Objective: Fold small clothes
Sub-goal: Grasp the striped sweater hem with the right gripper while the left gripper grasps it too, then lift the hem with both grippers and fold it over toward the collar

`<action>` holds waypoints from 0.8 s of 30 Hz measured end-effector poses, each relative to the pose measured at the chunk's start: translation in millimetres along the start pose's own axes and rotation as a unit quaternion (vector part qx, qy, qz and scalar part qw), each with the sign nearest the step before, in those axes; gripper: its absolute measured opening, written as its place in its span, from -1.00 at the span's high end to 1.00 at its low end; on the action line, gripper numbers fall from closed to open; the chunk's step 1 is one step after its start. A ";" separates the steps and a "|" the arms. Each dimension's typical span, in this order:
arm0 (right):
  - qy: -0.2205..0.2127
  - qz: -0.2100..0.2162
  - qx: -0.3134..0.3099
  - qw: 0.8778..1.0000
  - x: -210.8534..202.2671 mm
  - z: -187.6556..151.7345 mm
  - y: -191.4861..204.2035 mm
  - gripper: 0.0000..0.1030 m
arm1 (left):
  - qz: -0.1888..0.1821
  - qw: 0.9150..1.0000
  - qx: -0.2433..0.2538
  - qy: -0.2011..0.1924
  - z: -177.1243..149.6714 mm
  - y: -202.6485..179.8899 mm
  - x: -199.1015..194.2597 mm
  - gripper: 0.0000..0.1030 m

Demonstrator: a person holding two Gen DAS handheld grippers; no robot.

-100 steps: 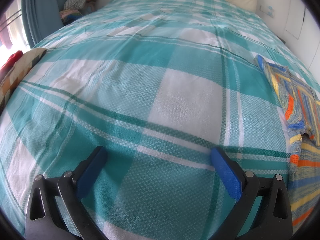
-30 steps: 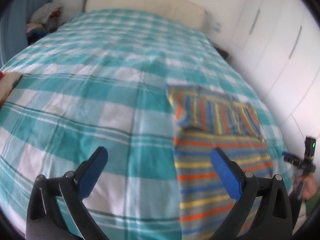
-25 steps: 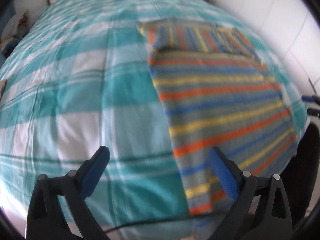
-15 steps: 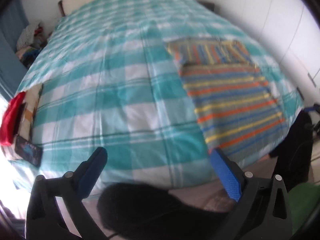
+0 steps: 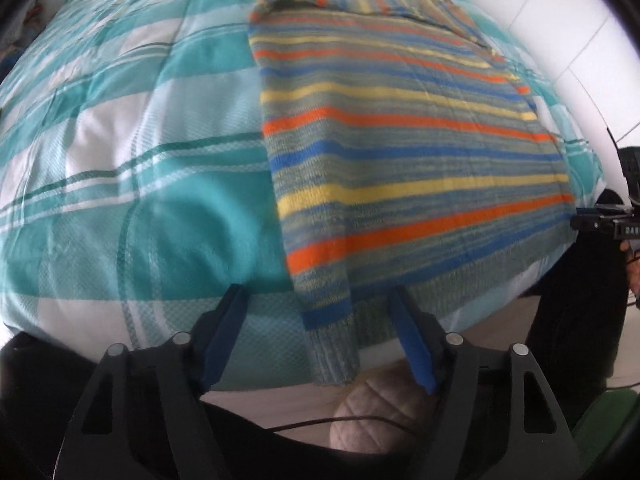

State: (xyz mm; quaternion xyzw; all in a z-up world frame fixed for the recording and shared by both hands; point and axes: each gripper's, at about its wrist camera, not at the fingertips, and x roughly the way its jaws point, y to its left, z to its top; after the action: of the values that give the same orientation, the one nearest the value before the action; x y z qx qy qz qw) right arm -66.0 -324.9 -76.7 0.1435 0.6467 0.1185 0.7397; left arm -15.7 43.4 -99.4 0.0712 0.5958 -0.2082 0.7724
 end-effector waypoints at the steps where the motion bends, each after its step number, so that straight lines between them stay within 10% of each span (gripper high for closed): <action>1: 0.007 -0.005 0.003 1.000 5.1 -0.3 -2.3 0.34 | 0.000 1.000 0.006 0.004 -1.2 -1.7 1.8 0.04; 3: 0.013 0.004 0.016 1.000 9.5 -1.3 -9.4 0.88 | -0.023 1.000 0.009 0.013 -2.2 -0.5 3.1 0.90; 12: -0.098 0.181 0.066 0.976 -54.7 20.2 -9.8 0.88 | -0.190 0.975 -0.080 -0.083 50.3 42.8 -49.5 0.91; 21: -0.274 0.194 0.117 0.935 -72.3 205.1 -57.1 0.88 | -0.237 0.938 -0.138 -0.213 260.1 97.6 -17.1 0.87; 23: -0.295 0.198 0.140 0.925 -57.3 260.7 -77.7 0.81 | -0.211 0.936 -0.191 -0.207 301.5 115.4 14.2 0.63; 24: -0.303 0.189 0.156 0.921 -49.4 280.2 -87.4 0.75 | -0.186 0.937 -0.219 -0.197 313.0 124.5 27.2 0.12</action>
State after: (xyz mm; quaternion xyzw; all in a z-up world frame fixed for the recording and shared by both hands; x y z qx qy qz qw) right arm 204.0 -440.6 -28.7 0.4061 0.3630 0.1046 0.8321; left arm 319.2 37.3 -54.8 -0.2547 0.4647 -0.2227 0.8183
